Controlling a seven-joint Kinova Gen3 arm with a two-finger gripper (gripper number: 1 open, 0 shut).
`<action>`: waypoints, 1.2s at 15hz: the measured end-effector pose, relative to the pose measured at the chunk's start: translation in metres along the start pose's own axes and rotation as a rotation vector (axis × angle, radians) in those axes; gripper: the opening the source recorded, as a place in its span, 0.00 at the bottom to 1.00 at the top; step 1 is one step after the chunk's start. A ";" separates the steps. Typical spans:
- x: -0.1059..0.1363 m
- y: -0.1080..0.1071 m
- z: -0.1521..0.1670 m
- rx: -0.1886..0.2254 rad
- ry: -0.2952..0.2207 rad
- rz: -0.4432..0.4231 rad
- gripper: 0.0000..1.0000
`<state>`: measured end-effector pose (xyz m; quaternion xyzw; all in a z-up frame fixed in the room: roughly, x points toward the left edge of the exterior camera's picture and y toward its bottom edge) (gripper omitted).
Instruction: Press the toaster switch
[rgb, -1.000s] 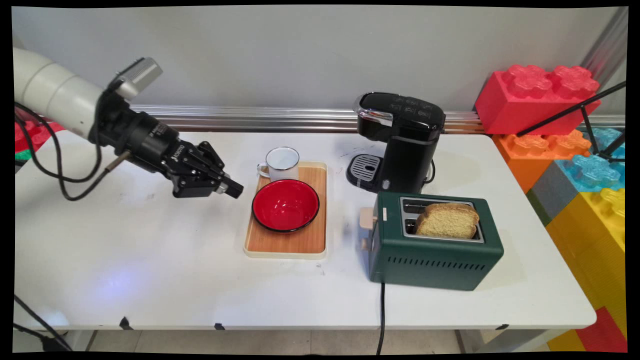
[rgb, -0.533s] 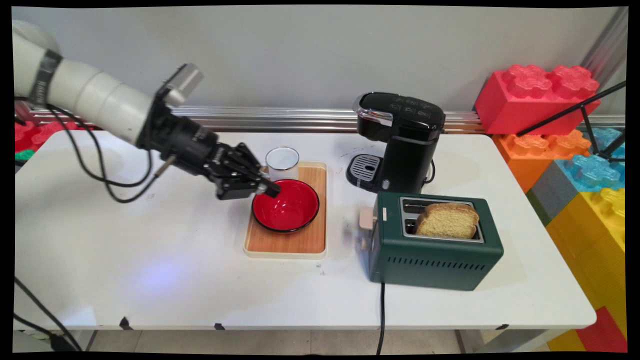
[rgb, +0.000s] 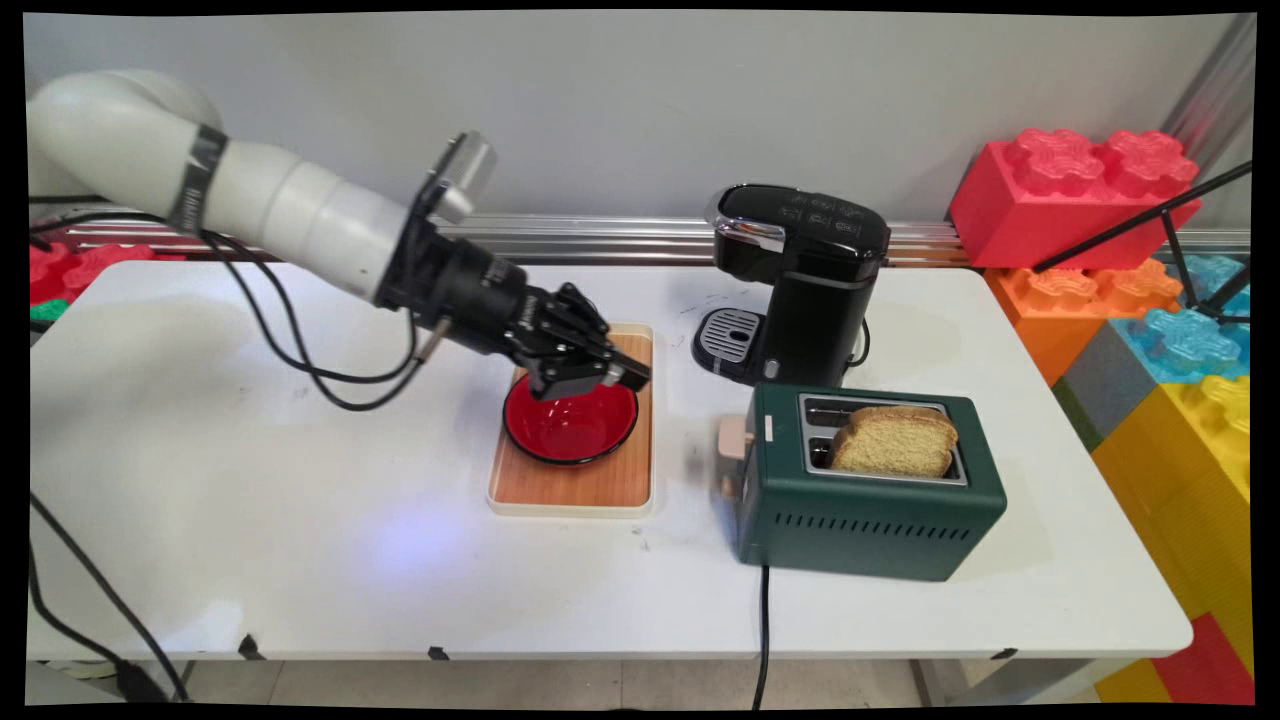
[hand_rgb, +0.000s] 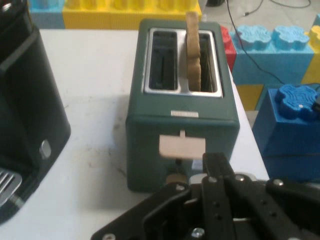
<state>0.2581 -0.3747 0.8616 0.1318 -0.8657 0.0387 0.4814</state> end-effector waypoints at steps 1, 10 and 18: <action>0.001 0.000 0.008 0.000 0.002 0.003 0.00; -0.004 -0.008 0.071 -0.003 0.010 0.021 0.00; -0.012 -0.014 0.107 -0.008 0.012 0.023 0.00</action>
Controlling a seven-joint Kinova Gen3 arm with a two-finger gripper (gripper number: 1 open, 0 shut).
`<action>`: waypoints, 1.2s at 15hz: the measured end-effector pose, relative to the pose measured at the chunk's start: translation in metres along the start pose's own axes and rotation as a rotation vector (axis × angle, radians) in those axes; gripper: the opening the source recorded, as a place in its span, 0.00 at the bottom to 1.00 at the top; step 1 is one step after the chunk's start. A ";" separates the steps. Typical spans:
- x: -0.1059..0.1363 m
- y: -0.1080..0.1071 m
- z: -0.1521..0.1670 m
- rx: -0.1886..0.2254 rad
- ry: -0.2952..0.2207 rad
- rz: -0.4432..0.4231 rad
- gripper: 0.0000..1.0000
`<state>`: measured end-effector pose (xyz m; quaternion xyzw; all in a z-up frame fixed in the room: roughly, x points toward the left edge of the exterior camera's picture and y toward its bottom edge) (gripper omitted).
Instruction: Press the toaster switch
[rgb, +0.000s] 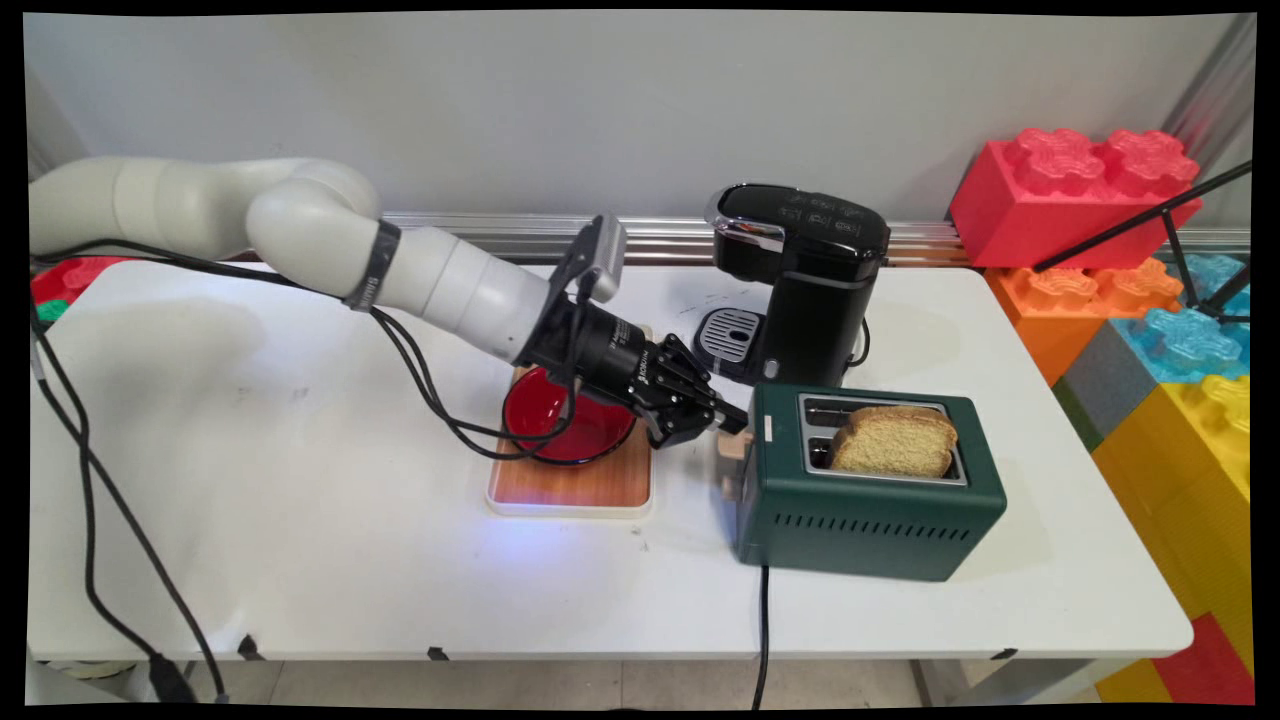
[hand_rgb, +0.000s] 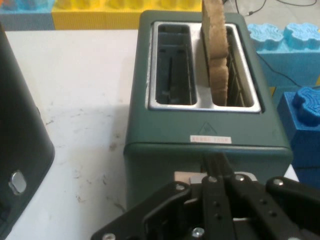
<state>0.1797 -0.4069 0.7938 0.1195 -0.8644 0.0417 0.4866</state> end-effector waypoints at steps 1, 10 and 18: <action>-0.001 0.000 0.002 0.000 -0.001 0.000 0.00; -0.015 -0.004 0.016 -0.001 -0.023 -0.001 0.00; -0.024 -0.005 0.026 -0.007 -0.032 0.000 0.00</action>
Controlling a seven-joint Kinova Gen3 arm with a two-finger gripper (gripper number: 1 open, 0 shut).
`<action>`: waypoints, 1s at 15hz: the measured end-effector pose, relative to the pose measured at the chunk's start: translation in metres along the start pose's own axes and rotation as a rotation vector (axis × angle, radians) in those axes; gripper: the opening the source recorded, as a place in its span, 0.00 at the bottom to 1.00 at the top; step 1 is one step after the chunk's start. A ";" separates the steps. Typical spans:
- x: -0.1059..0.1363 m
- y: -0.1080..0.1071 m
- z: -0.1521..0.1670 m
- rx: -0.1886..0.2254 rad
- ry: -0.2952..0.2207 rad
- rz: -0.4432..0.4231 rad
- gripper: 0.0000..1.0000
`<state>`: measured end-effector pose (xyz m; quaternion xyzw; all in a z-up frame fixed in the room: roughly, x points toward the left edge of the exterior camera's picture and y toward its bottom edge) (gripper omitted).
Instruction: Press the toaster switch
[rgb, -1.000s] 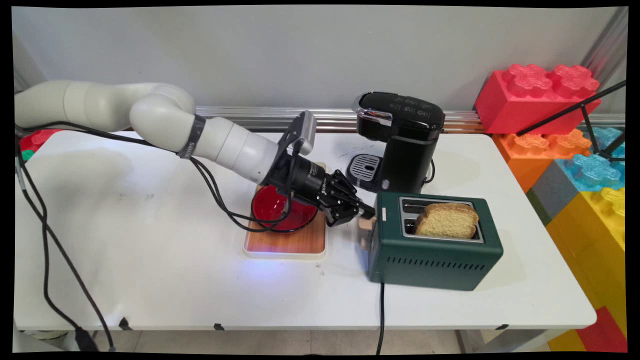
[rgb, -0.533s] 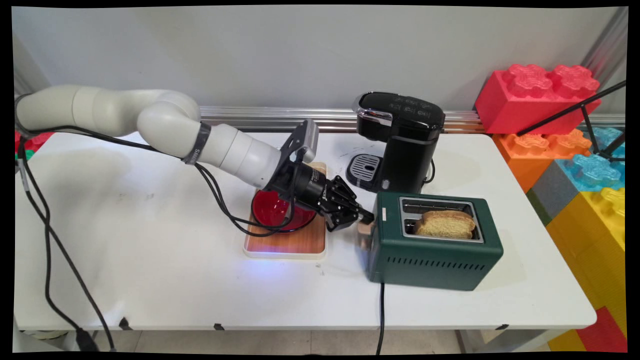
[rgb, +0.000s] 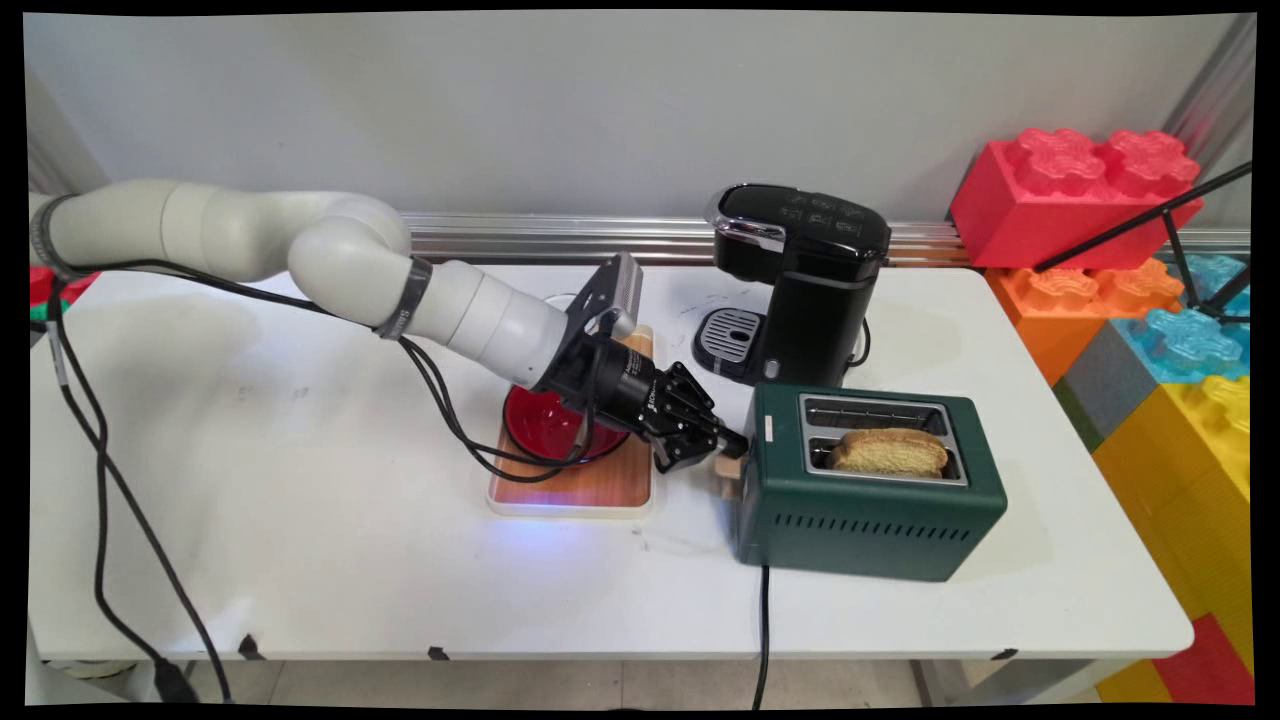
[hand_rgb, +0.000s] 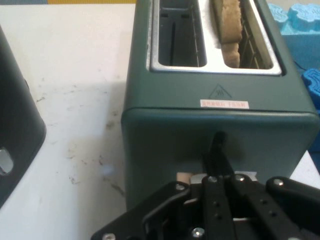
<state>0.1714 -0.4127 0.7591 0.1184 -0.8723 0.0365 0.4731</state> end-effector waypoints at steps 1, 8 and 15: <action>-0.001 0.000 0.002 -0.001 -0.001 0.000 0.00; -0.007 -0.002 0.006 -0.003 -0.008 -0.002 0.00; -0.011 -0.003 0.007 -0.007 -0.013 -0.003 0.00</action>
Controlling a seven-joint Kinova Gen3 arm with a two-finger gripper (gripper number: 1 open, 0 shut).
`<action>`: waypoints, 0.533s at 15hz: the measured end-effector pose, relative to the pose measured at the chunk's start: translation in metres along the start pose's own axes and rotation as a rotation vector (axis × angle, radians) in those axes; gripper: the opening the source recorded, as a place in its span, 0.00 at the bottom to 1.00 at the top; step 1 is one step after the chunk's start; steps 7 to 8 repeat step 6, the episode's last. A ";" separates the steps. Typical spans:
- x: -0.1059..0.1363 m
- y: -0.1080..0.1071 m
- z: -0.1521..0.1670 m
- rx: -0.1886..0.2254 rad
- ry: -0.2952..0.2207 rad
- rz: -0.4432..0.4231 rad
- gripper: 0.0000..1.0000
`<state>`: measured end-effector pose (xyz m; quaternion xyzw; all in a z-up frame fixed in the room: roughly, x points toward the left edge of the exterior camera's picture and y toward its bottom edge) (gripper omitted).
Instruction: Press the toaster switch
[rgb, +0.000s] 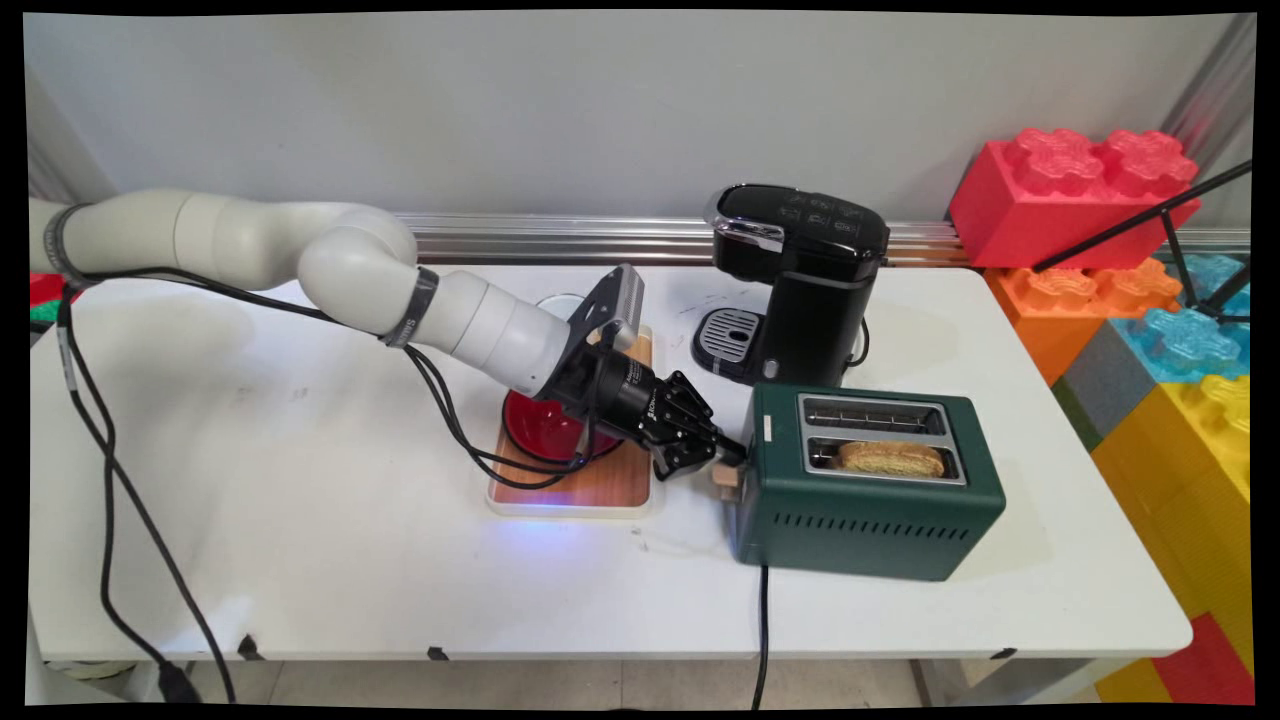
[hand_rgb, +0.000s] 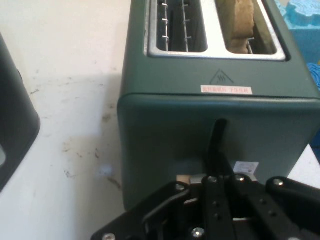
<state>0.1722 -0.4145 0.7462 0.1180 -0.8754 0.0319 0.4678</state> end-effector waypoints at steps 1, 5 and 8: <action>0.000 0.000 0.000 0.000 -0.001 -0.001 0.00; -0.002 0.001 -0.003 -0.002 -0.004 -0.003 0.00; -0.002 0.001 -0.004 -0.002 -0.005 -0.004 0.00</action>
